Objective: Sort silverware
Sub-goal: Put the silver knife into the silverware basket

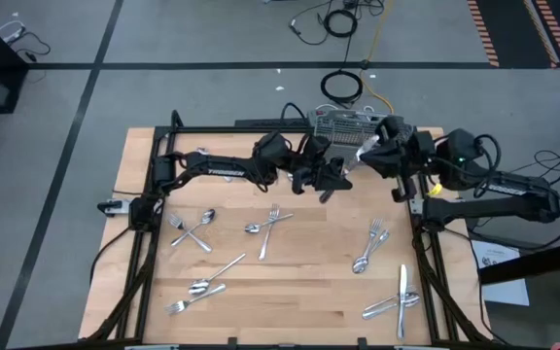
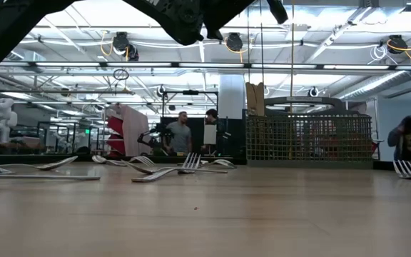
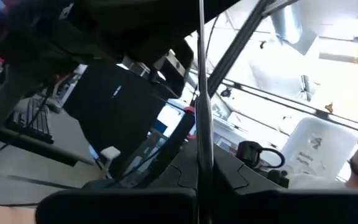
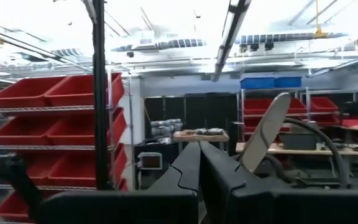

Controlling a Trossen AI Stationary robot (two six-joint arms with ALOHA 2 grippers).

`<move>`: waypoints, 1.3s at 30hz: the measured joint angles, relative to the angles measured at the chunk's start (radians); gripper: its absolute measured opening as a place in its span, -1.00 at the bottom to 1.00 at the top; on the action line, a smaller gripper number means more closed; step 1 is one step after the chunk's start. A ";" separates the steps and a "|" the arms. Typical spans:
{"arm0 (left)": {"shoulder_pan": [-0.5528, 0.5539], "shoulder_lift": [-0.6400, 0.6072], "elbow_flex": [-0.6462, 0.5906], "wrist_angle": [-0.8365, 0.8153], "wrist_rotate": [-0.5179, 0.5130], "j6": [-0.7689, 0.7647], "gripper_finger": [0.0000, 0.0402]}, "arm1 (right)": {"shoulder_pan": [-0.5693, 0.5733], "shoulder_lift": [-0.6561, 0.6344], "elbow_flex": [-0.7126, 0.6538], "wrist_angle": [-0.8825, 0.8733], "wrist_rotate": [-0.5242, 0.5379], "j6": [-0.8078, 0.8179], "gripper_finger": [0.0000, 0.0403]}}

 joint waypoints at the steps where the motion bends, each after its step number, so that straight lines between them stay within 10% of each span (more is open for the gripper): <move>1: -0.003 0.000 0.000 0.000 0.005 0.001 -0.94 | 0.000 0.013 0.000 0.011 -0.004 0.000 -1.00; 15: -0.011 0.000 0.000 -0.014 0.071 0.004 -0.95 | -0.032 0.092 0.000 0.063 -0.048 0.109 -1.00; 26: 0.095 0.000 0.001 -0.009 0.046 0.020 -0.95 | -0.031 -0.090 -0.001 -0.060 -0.045 0.145 -1.00; 33: 0.203 -0.002 0.001 -0.157 -0.171 0.270 -0.95 | -0.009 -0.181 -0.001 -0.284 0.078 0.138 -1.00; 39: 0.242 -0.002 0.001 -0.413 -0.559 0.763 -0.95 | 0.009 -0.202 -0.001 -0.379 0.117 0.139 -1.00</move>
